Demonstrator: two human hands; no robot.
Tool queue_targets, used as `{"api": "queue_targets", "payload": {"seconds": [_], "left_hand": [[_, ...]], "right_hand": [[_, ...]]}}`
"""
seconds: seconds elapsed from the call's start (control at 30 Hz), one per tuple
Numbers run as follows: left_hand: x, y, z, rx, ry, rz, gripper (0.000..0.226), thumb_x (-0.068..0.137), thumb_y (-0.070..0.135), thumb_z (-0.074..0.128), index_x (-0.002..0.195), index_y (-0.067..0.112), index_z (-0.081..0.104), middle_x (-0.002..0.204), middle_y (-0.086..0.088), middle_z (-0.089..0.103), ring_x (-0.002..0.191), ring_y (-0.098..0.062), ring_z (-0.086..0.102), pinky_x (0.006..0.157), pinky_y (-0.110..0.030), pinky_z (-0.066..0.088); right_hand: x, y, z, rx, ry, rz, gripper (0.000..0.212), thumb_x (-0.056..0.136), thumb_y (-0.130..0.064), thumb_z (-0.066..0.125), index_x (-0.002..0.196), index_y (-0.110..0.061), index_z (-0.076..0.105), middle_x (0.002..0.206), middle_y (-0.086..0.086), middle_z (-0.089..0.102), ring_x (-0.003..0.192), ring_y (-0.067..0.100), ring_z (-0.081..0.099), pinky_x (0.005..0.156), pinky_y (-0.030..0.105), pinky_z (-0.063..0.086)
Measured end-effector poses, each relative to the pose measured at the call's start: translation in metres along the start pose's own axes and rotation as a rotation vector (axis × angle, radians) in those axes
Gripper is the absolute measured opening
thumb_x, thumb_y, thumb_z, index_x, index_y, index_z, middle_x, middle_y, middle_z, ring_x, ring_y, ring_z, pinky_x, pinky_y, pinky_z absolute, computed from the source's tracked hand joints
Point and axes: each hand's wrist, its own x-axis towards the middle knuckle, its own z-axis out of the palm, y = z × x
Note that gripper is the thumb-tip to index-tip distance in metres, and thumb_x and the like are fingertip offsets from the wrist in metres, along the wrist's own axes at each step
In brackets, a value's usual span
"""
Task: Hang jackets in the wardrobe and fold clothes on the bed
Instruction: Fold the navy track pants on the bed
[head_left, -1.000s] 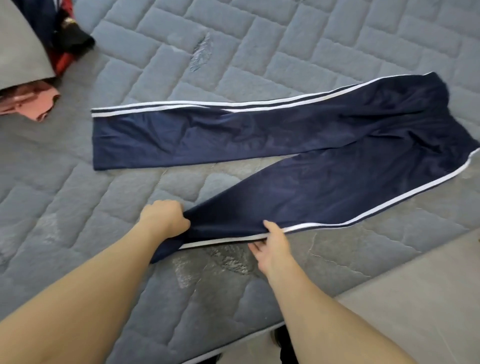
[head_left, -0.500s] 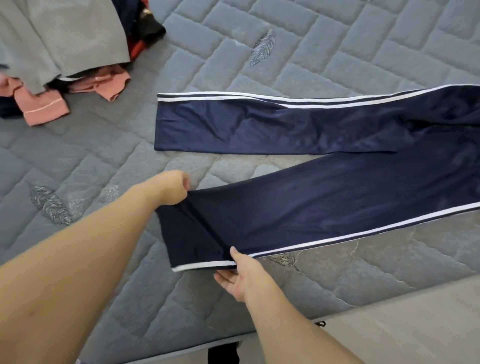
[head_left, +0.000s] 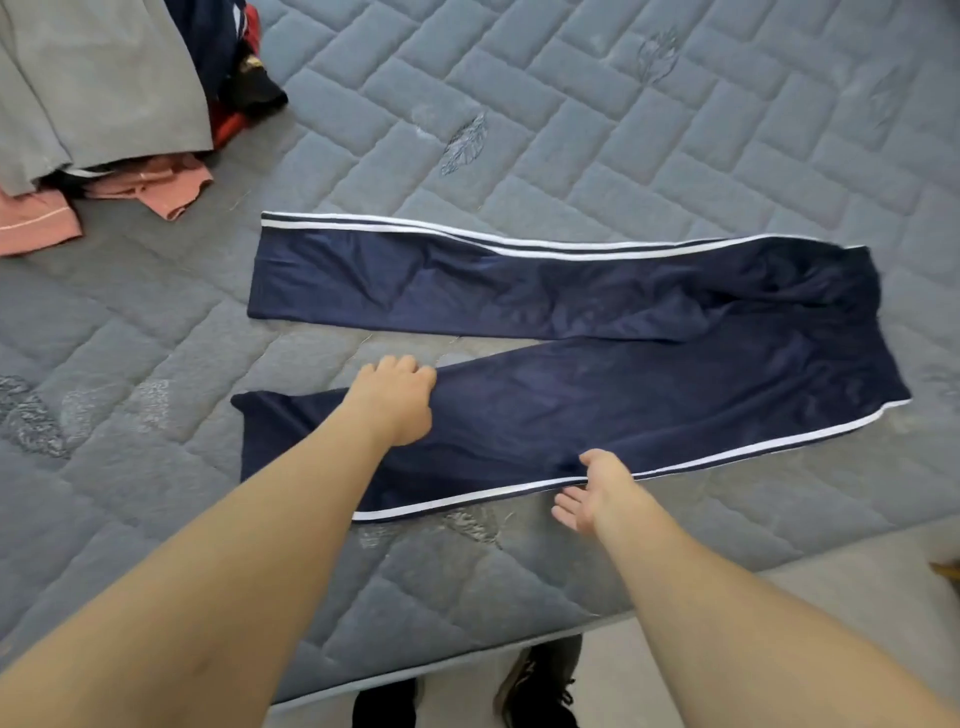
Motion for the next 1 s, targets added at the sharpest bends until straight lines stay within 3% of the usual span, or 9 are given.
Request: {"api": "queue_targets", "payload": {"seconds": [0.27,0.4,0.47,0.53,0.63,0.73,0.83,0.93,1.0], "left_hand": [[0.033,0.147,-0.038,-0.106,-0.01,0.186,0.034,0.09,0.018,0.041,0.124,0.017,0.045,0.127,-0.008,0.045,0.117,-0.032,0.044,0.096,-0.043,0.037],[0.066,0.234,-0.022,-0.569,-0.186,0.183,0.031,0.091,0.025,0.048,0.122,0.024,0.051,0.122,-0.003,0.053,0.114,-0.025,0.052,0.098,-0.038,0.043],[0.084,0.283,-0.008,-0.672,-0.256,0.2,0.033,0.09,0.03,0.054,0.123,0.025,0.053,0.123,-0.001,0.055,0.113,-0.022,0.054,0.098,-0.035,0.044],[0.104,0.329,0.005,-0.619,-0.26,0.233,0.046,0.087,0.039,0.058,0.13,0.027,0.047,0.128,0.0,0.049,0.117,-0.022,0.049,0.098,-0.039,0.044],[0.123,0.382,0.025,-0.201,-0.152,0.257,0.065,0.078,0.05,0.063,0.133,0.026,0.038,0.126,-0.001,0.04,0.113,-0.027,0.041,0.083,-0.042,0.04],[0.127,0.415,0.032,0.073,-0.061,0.227,0.044,0.083,0.024,0.062,0.121,0.018,0.04,0.12,-0.004,0.046,0.106,-0.028,0.047,0.071,-0.037,0.036],[0.126,0.434,0.02,-0.175,-0.236,0.106,0.016,0.086,0.008,0.046,0.099,0.018,0.05,0.109,-0.007,0.06,0.096,-0.028,0.058,0.069,-0.032,0.04],[0.116,0.453,-0.001,-0.32,-0.528,0.155,0.015,0.088,0.009,0.041,0.089,0.014,0.055,0.098,-0.01,0.062,0.071,-0.018,0.053,0.058,-0.024,0.039],[0.108,0.463,-0.017,-0.289,-0.636,0.147,0.019,0.091,0.014,0.042,0.092,0.012,0.06,0.098,-0.009,0.064,0.068,-0.016,0.05,0.057,-0.021,0.037]], "right_hand": [[0.011,-0.107,-0.099,0.171,0.111,-0.101,0.064,0.097,-0.03,0.048,0.153,-0.009,0.024,0.156,0.013,0.031,0.139,0.033,0.038,0.111,0.045,0.035],[0.049,-0.167,-0.149,0.273,0.171,-0.161,0.038,0.092,-0.027,0.054,0.129,-0.018,0.05,0.129,0.003,0.052,0.117,0.029,0.055,0.086,0.043,0.047],[0.076,-0.195,-0.179,0.237,0.241,-0.171,0.033,0.087,-0.029,0.055,0.119,-0.021,0.056,0.126,-0.003,0.057,0.109,0.025,0.057,0.088,0.037,0.048],[0.111,-0.222,-0.207,0.197,0.275,-0.245,0.038,0.089,-0.029,0.052,0.125,-0.018,0.055,0.126,0.0,0.057,0.109,0.027,0.058,0.083,0.034,0.047],[0.153,-0.251,-0.242,0.091,0.248,-0.394,0.046,0.096,-0.022,0.045,0.139,-0.006,0.045,0.139,0.013,0.052,0.123,0.029,0.055,0.09,0.036,0.05],[0.165,-0.27,-0.273,0.199,0.245,-0.359,0.041,0.092,-0.02,0.057,0.131,-0.009,0.052,0.128,0.013,0.059,0.112,0.032,0.061,0.094,0.044,0.052],[0.15,-0.285,-0.298,0.302,0.26,-0.39,0.026,0.084,-0.009,0.061,0.11,-0.013,0.055,0.109,0.01,0.062,0.087,0.028,0.063,0.078,0.038,0.054],[0.125,-0.282,-0.327,0.334,0.336,-0.438,0.026,0.081,-0.006,0.058,0.107,-0.005,0.054,0.099,0.011,0.058,0.08,0.028,0.054,0.072,0.037,0.044],[0.108,-0.277,-0.345,0.294,0.345,-0.444,0.018,0.081,-0.01,0.059,0.098,-0.003,0.055,0.092,0.01,0.057,0.078,0.027,0.052,0.071,0.037,0.042]]}}
